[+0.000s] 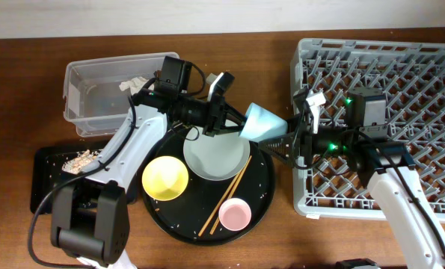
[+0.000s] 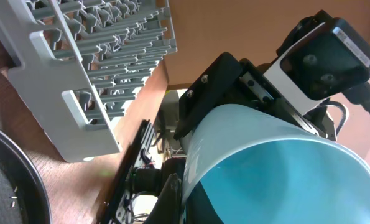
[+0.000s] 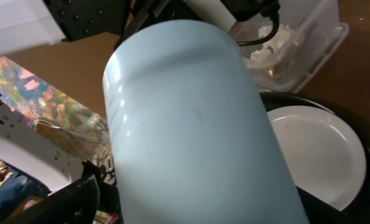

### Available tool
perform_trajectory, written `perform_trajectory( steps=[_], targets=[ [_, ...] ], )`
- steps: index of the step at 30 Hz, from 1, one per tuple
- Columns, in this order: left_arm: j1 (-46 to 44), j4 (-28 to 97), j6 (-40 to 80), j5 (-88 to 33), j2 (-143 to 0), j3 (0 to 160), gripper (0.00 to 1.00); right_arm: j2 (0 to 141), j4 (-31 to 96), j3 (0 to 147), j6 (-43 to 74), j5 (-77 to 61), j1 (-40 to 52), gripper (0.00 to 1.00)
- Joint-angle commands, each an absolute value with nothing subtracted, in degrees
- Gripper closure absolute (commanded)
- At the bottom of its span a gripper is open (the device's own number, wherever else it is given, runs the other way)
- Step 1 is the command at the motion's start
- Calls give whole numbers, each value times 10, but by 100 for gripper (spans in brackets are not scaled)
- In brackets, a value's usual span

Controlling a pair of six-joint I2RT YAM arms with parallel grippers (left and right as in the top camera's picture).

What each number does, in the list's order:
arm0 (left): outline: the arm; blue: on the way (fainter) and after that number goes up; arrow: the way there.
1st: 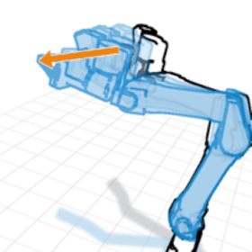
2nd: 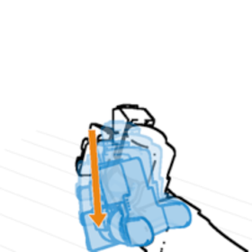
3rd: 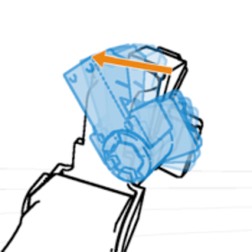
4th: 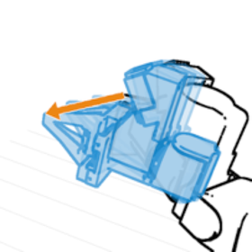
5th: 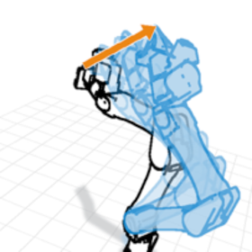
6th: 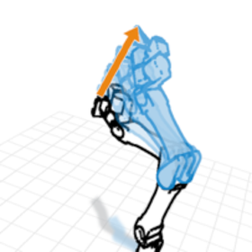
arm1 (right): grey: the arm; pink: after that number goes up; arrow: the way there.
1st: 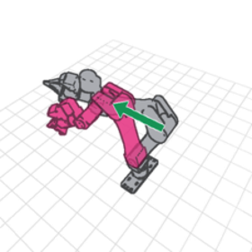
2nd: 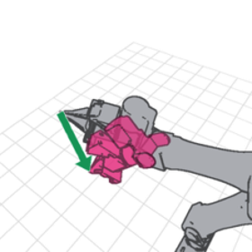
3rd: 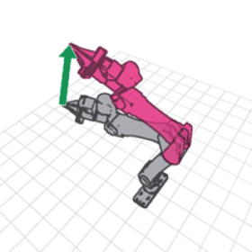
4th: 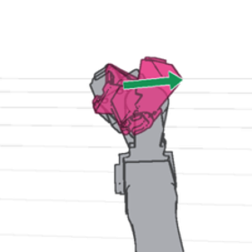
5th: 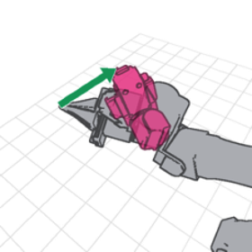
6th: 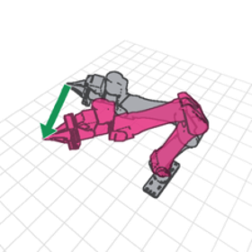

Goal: Sort waste into correct bins and load items into the dishwasher rack
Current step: 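Grasp the blue cup with the left gripper and pass it to the right gripper, then place the blue cup in the dish rack with the right gripper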

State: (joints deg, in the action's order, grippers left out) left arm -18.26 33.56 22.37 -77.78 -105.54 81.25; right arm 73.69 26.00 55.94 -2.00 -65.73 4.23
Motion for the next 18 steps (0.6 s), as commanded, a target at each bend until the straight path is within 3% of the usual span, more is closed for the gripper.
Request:
perform_trajectory(
  steps=[1,8,12,14,17,18],
  targets=[
    [-184,334,229,-780,-1040,823,100,738,239,569,-25,-636,49,13],
    [-184,334,229,-780,-1040,823,100,738,209,569,-25,-636,49,34],
    [-184,334,229,-766,-1040,823,98,738,212,569,-25,-636,49,34],
    [-184,335,215,-713,-1040,823,75,738,212,569,-26,-636,49,35],
    [-183,344,209,-625,-1040,823,54,738,220,569,-25,-607,49,37],
    [-182,360,208,-561,-1040,823,53,738,234,569,-25,-575,49,38]
  ],
)
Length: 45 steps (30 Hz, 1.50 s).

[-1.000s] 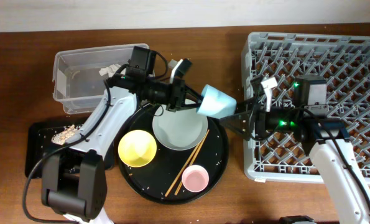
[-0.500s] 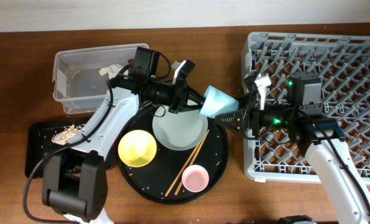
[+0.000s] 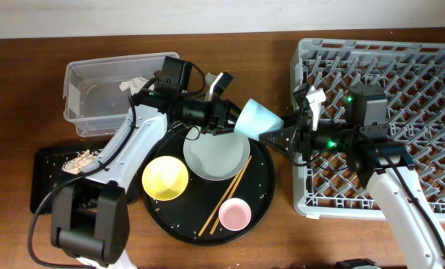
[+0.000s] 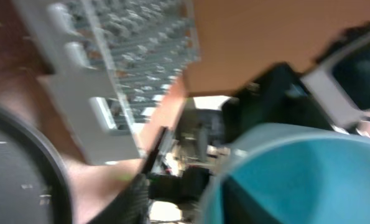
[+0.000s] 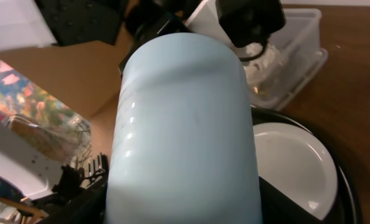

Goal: Sort waste into correct bins and load items into the dishwasher rack
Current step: 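Place the blue cup in the dish rack with the right gripper, then grasp the pink cup with the left gripper and hand it to the right gripper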

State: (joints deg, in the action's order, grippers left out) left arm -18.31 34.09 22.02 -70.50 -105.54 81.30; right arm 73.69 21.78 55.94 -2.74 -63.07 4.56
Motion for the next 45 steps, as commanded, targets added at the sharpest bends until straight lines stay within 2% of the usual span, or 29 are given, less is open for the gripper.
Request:
perform_trajectory(
  steps=[1,4,7,12,15,17,23,27,28,34,37,38,39,40,45],
  targets=[
    [-180,372,199,-523,-1039,823,52,738,246,569,-25,-545,49,38],
    [-159,452,172,-371,-1034,823,48,736,301,569,-26,-422,47,43],
    [-135,516,148,-300,-1020,823,48,728,343,580,-25,-356,32,45],
    [-91,608,114,-203,-967,823,47,718,502,682,-21,-229,-56,45],
    [-84,631,114,-161,-940,823,47,718,575,745,-10,-171,-119,45],
    [-84,635,114,-156,-929,823,47,719,611,777,21,-82,-172,45],
    [-84,642,114,-156,-922,823,47,747,633,788,88,38,-302,44],
    [-84,641,114,-156,-922,823,47,794,644,788,100,37,-362,44],
    [-84,642,114,-156,-922,823,46,811,650,788,109,37,-373,40],
    [-84,642,114,-156,-922,823,46,890,670,788,126,38,-411,38],
    [-85,642,114,-156,-922,823,46,918,657,788,128,34,-416,28],
    [-85,642,114,-156,-922,823,46,922,648,788,128,24,-416,21],
    [-85,642,114,-156,-922,823,46,923,641,788,128,2,-416,7],
    [-84,642,114,-156,-922,823,46,922,634,788,128,-21,-416,1],
    [-90,644,114,-157,-922,823,46,886,635,795,123,-165,-415,2]
  ],
)
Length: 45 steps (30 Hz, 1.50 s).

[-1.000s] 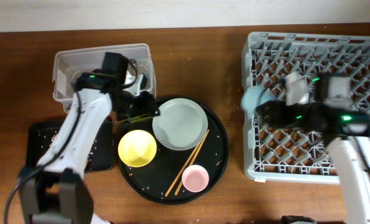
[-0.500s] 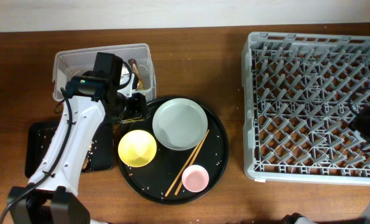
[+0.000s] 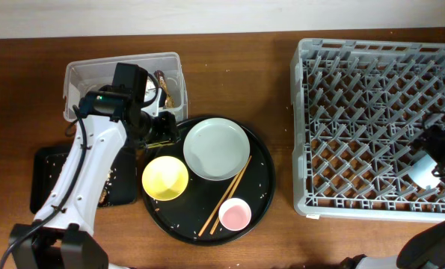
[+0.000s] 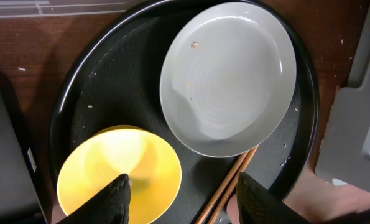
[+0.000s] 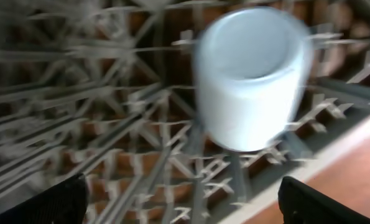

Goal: Sort waste into correct bins and load items into the dishwasher rack
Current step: 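Grasp the pink cup with the left gripper and hand it to the right gripper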

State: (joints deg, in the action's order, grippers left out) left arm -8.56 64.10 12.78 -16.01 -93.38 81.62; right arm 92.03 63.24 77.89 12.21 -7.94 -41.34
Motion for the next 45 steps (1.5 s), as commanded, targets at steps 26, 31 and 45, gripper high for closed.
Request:
perform_trajectory(
  steps=[26,31,45],
  targets=[
    [-383,545,173,-155,-922,609,100,791,699,796,62,-142,-165,2],
    [-299,545,155,-233,-916,701,100,791,703,796,61,-144,-165,2],
    [-112,304,171,-774,-934,743,100,792,551,754,-117,-538,66,2]
  ],
)
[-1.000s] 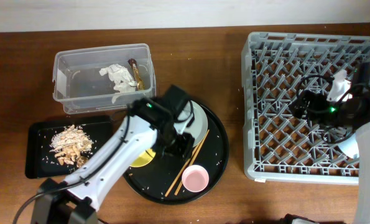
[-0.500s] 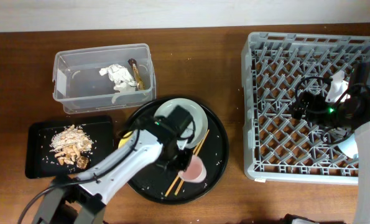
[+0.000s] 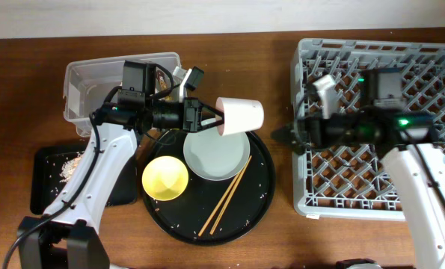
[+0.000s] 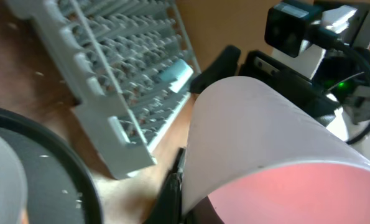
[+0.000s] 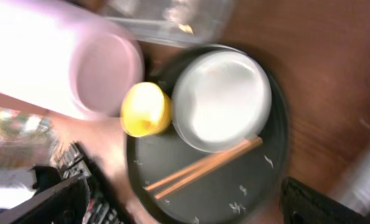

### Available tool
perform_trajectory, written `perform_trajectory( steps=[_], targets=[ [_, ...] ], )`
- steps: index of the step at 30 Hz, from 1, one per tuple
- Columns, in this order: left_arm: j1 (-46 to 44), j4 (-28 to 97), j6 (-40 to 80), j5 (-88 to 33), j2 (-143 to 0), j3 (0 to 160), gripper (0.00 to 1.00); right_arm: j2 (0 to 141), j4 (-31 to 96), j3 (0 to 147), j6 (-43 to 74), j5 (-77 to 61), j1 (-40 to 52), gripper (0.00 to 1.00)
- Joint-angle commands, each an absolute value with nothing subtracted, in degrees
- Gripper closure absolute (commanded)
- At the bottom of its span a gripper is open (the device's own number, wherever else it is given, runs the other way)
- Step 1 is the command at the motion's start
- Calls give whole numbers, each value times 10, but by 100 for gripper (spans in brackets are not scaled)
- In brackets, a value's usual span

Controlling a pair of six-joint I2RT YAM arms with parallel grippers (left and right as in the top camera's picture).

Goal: Sort waste into correct bins and load items into the dishwasher rack
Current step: 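Grasp the pink cup with the left gripper and hand it to the right gripper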

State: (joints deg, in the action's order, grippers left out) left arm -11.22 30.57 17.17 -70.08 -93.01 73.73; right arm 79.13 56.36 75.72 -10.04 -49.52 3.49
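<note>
A pink cup hangs on its side above the round black tray, its mouth toward my left gripper, which is shut on its rim. The left wrist view shows the same cup close up. My right gripper stands open at the left edge of the grey dishwasher rack, a short way right of the cup and not touching it. Seen from the right wrist, the cup fills the upper left. On the tray lie a white plate, a yellow bowl and chopsticks. No blue cup shows.
A clear plastic bin with scraps stands at the back left. A black rectangular tray with food crumbs lies at the front left. Small crumbs dot the round tray. Bare brown table lies between tray and rack.
The pink cup has left the tray's front and is now held up by my left gripper, which was open over the yellow bowl. My right gripper has come from the rack's far right to its left edge.
A blue cup was held between both grippers, between tray and rack, at the first two moments. Then it stood in the rack by my right gripper, and my left gripper was open over the tray. Now my left gripper holds the pink cup toward the right gripper.
</note>
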Motion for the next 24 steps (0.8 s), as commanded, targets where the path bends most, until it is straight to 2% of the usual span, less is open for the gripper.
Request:
perform_trajectory(
  steps=[1,8,12,14,16,17,24],
  targets=[
    [-112,304,171,-773,-934,743,100,792,526,754,-116,-543,89,2],
    [-128,304,171,-802,-934,743,100,792,415,754,-117,-615,140,2],
    [-127,304,171,-822,-934,743,100,792,403,754,-118,-626,158,2],
    [-127,304,171,-822,-934,743,100,792,400,754,-118,-630,158,10],
    [-127,304,171,-821,-934,743,100,792,400,754,-118,-630,158,26],
    [-127,304,171,-821,-934,743,100,792,400,754,-118,-630,158,30],
    [-127,304,171,-815,-934,743,100,792,400,754,-118,-630,157,38]
  ],
)
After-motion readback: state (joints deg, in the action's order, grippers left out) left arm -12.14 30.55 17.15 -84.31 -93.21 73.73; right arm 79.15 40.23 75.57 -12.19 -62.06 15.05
